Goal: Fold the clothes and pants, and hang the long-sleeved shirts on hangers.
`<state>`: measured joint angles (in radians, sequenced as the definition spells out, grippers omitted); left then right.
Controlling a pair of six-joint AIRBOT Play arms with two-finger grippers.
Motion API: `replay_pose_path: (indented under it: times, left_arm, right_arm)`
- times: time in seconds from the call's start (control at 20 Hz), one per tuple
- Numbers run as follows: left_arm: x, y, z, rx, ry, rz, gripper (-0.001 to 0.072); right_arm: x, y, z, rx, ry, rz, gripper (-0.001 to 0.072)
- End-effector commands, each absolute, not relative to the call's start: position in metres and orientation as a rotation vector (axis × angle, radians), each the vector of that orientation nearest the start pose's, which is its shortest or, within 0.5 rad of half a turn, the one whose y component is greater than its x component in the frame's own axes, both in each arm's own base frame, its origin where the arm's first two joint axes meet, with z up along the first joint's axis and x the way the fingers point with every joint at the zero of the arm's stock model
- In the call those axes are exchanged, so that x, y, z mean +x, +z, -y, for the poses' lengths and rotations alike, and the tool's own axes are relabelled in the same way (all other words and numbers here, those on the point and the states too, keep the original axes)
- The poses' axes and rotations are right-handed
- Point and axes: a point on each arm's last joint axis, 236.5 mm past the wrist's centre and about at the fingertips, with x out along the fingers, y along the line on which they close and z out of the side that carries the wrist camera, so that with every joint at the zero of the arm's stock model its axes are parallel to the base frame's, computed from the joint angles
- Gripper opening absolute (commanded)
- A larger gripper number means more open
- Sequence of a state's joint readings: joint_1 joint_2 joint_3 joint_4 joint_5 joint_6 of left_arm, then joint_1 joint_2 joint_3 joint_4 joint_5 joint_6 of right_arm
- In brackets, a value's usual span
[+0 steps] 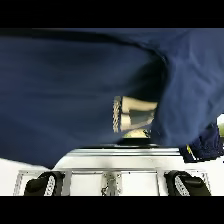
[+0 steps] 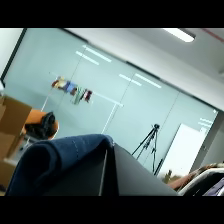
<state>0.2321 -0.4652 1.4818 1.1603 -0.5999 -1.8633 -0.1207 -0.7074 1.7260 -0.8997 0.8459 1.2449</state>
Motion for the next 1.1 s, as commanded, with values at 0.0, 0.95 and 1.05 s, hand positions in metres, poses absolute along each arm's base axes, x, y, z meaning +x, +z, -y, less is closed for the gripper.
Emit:
replay_pose_path:
  times: [0.0, 0.95, 1.05]
  left_arm:
    - [0.259, 0.514, -0.002, -0.546, -0.096, 0.261, 0.0011]
    - [0.599, 0.055, -0.031, -0.738, 0.114, -0.622, 0.0011]
    - [0.596, 0.047, -0.032, -0.73, 0.117, -0.643, 0.0011]
  right_arm:
    - [0.279, 0.513, -0.083, 0.172, 0.406, 0.092, 0.0016]
    - [0.587, 0.055, -0.057, 0.369, 0.173, -0.86, 0.0016]
    - [0.584, 0.053, -0.053, 0.347, 0.165, -0.872, 0.0016]
